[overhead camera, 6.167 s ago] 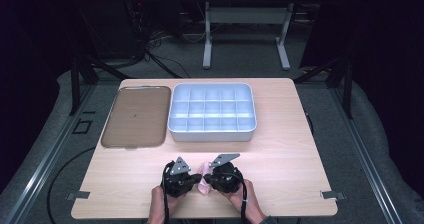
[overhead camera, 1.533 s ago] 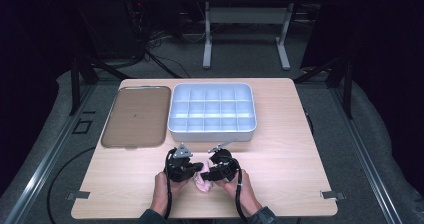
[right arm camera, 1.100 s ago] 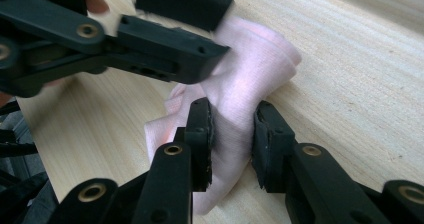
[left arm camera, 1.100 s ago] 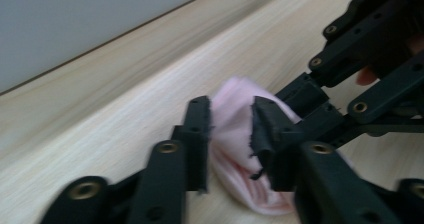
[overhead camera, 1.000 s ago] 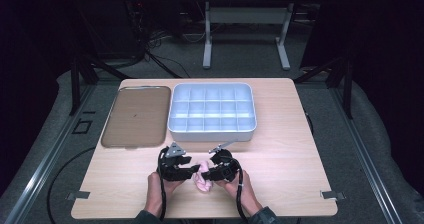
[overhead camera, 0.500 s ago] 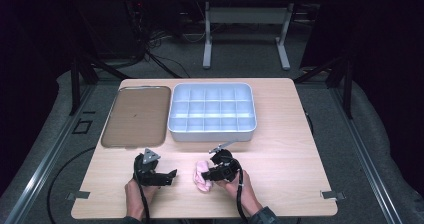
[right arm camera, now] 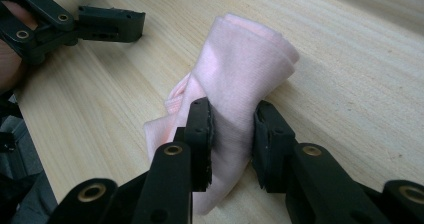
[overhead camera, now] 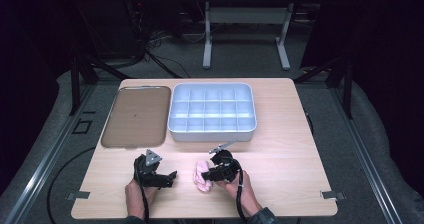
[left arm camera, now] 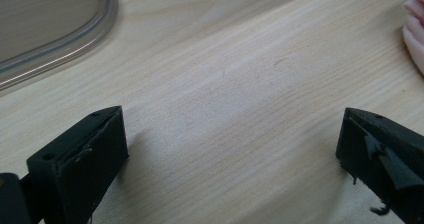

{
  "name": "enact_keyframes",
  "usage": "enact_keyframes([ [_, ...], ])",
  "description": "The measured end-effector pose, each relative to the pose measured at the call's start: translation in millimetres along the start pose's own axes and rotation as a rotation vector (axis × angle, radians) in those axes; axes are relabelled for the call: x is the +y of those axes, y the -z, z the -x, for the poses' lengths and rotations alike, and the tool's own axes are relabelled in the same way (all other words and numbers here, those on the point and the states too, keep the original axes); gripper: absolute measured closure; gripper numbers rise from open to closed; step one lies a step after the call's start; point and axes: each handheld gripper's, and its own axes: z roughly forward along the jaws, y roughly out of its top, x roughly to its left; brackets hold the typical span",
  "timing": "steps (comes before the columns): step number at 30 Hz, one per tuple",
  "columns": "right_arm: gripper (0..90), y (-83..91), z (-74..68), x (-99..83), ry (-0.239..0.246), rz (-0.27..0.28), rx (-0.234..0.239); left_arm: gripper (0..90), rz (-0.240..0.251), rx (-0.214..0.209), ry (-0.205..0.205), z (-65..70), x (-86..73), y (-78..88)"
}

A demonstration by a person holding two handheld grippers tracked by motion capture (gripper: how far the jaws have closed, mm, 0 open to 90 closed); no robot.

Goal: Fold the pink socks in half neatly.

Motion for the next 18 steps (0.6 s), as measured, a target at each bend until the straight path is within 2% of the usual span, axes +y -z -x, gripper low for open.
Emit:
enact_keyframes([
  [18, 71.4, 0.3, 1.0, -1.0, 0.005, 0.003, 0.005, 0.3, 0.004, -0.001, -0.007, 0.4, 0.3, -0.1],
])
